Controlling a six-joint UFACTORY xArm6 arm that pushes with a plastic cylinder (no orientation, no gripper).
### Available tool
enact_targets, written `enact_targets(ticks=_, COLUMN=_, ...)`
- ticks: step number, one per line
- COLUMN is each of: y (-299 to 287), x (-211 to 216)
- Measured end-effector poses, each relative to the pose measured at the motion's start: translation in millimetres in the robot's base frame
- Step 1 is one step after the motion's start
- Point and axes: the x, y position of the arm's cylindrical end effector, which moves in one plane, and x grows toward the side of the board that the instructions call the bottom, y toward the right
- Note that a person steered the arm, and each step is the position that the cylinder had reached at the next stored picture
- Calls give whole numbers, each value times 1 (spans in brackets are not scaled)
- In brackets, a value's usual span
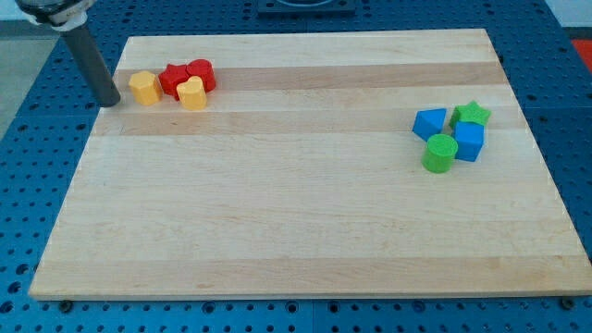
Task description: Push the yellow hexagon bottom of the red star
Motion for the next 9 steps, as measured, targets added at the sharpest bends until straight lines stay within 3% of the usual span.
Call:
enact_targets(ticks=1, y=-1, x=-42)
enact_targets(ticks=3, y=6, x=-70)
enact_targets(ticks=6, y=57, x=-33)
enact_targets(ticks=9, y=66, x=-31)
